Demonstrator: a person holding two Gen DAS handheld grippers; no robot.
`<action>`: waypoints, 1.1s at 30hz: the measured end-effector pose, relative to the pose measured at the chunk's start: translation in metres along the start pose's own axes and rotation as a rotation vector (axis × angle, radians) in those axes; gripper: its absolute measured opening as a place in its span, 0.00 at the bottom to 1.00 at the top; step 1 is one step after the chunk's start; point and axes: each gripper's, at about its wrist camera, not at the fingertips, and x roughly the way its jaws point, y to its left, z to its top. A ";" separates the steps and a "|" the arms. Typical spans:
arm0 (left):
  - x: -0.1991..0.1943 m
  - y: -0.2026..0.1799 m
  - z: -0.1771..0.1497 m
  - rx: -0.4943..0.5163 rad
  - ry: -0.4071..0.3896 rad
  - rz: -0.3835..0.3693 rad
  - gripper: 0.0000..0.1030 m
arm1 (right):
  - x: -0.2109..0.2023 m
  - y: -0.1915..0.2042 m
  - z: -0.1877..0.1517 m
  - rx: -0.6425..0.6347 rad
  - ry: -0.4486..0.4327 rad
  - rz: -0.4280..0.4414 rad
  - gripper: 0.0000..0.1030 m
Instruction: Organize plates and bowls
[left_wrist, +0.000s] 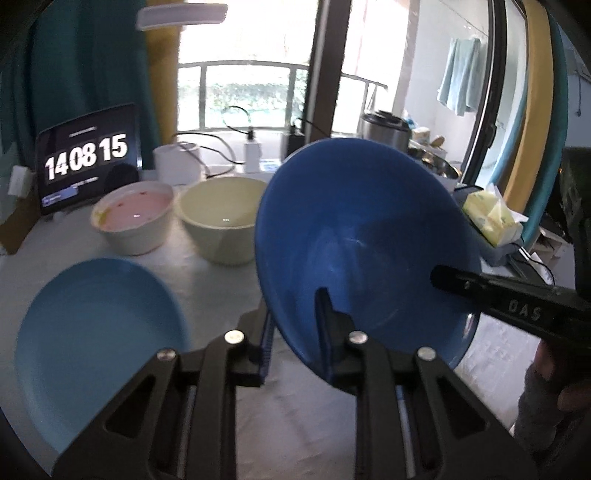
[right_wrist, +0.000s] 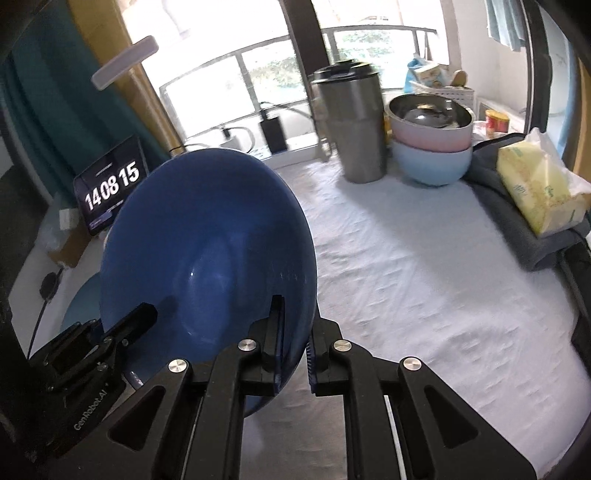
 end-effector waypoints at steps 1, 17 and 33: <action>-0.005 0.005 -0.002 -0.003 -0.011 0.003 0.21 | 0.000 0.005 -0.001 -0.002 0.002 -0.001 0.11; -0.035 0.050 -0.027 -0.043 -0.010 0.009 0.22 | 0.023 0.050 -0.033 0.008 0.117 0.005 0.15; -0.038 0.054 -0.027 -0.045 0.051 -0.035 0.26 | 0.010 0.053 -0.024 -0.012 0.118 -0.063 0.15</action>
